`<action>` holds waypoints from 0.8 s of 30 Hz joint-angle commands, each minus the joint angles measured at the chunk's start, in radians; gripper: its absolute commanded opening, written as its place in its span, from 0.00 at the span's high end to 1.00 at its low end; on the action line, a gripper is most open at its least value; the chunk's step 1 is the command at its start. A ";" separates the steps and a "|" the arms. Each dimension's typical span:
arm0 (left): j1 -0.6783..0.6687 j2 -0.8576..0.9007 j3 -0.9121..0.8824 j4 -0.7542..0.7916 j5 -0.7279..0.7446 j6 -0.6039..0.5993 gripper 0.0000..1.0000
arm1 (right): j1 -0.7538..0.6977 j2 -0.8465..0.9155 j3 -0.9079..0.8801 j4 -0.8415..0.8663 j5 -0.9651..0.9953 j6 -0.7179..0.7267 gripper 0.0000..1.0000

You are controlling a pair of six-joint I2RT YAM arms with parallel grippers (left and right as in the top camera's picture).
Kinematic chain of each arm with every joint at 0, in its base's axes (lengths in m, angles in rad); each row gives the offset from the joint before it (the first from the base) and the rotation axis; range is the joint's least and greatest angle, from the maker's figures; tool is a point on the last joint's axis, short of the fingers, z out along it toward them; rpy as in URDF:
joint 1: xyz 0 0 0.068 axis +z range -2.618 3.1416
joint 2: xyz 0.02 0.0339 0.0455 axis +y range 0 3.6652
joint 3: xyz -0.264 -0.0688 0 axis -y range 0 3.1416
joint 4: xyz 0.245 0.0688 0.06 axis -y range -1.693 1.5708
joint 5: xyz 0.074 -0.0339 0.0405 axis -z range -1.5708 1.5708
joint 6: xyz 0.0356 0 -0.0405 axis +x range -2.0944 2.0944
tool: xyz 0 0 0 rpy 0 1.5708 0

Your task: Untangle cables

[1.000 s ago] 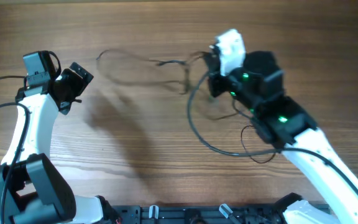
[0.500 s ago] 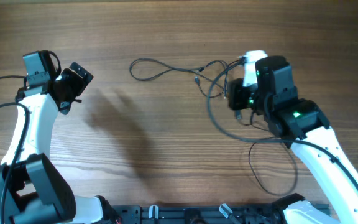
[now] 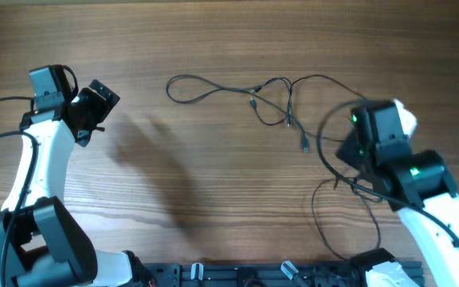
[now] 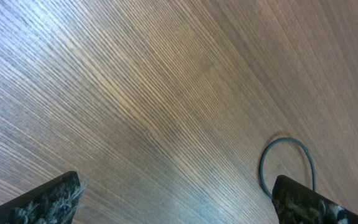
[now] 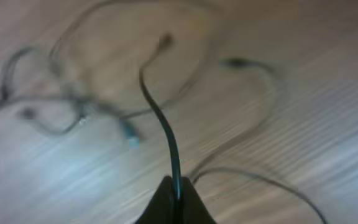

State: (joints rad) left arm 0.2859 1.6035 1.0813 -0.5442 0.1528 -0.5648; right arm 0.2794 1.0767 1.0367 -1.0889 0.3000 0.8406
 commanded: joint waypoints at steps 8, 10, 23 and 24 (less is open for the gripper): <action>-0.002 0.003 -0.002 0.002 -0.009 0.008 0.00 | -0.001 0.104 -0.155 -0.135 -0.291 0.277 0.95; -0.002 0.003 -0.002 0.002 -0.009 0.008 0.00 | -0.001 0.162 -0.222 -0.127 -0.368 0.276 0.93; -0.002 0.003 -0.002 0.002 -0.009 0.008 0.00 | -0.001 0.388 -0.425 0.276 -0.527 0.167 0.06; -0.002 0.003 -0.002 0.002 -0.009 0.008 0.00 | -0.001 0.395 -0.433 0.290 -0.526 0.166 0.12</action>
State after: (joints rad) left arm 0.2859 1.6039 1.0813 -0.5446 0.1532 -0.5648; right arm 0.2779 1.4406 0.6422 -0.8360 -0.2134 1.0130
